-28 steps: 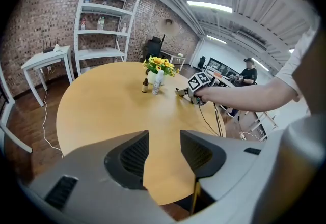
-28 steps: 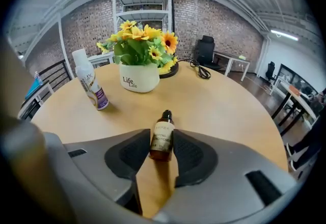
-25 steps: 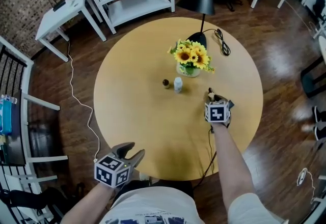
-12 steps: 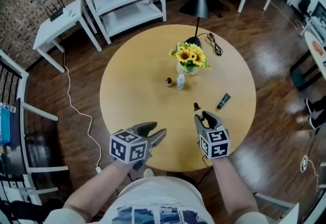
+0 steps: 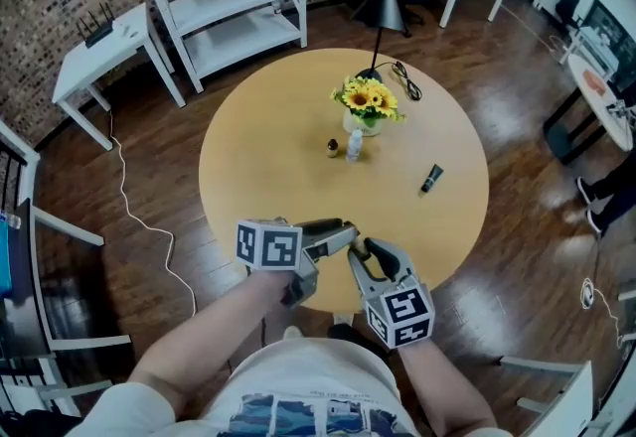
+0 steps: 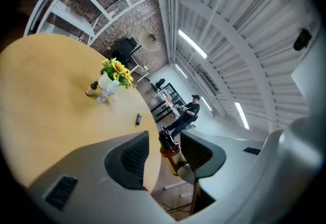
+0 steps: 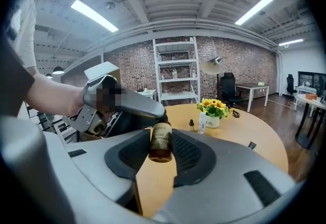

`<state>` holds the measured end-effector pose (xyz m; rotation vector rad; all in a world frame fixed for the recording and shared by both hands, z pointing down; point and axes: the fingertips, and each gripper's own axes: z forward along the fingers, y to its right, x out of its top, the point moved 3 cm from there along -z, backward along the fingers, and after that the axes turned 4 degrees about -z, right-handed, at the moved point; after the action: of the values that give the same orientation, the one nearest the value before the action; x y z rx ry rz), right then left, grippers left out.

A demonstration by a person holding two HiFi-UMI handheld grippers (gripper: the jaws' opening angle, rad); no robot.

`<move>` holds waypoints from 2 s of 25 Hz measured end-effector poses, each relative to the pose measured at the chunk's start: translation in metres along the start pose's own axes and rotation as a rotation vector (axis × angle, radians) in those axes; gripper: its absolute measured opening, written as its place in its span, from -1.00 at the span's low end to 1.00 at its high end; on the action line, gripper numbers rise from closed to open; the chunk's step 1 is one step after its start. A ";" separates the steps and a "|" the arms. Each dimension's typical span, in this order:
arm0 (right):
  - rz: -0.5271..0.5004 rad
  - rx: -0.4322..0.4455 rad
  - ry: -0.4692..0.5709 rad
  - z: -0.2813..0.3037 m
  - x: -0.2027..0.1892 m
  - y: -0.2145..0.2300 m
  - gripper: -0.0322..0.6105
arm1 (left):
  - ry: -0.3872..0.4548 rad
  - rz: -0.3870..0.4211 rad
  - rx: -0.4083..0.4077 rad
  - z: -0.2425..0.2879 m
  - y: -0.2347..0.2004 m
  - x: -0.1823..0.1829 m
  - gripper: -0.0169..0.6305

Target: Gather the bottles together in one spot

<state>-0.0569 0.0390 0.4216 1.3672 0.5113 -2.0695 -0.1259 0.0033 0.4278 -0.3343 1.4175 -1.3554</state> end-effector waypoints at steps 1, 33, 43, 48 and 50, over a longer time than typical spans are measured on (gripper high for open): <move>-0.004 -0.004 0.001 -0.001 -0.001 -0.008 -0.46 | -0.007 -0.016 -0.015 -0.004 0.001 -0.003 -0.42; 0.035 -0.068 -0.185 -0.022 -0.068 0.015 -0.04 | 0.087 0.690 0.277 -0.007 -0.063 0.054 -0.72; 0.115 -0.043 -0.238 0.000 -0.094 0.092 -0.04 | 0.100 0.680 0.417 0.067 -0.153 0.098 -0.72; 0.134 -0.035 -0.267 0.007 -0.108 0.131 -0.04 | 0.105 0.680 0.484 0.101 -0.196 0.117 -0.72; 0.138 -0.035 -0.274 0.009 -0.109 0.145 -0.04 | 0.115 0.684 0.511 0.110 -0.211 0.125 -0.72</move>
<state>0.0651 -0.0459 0.5270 1.0452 0.3252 -2.0806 -0.1781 -0.2183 0.5701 0.5301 1.0722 -1.1076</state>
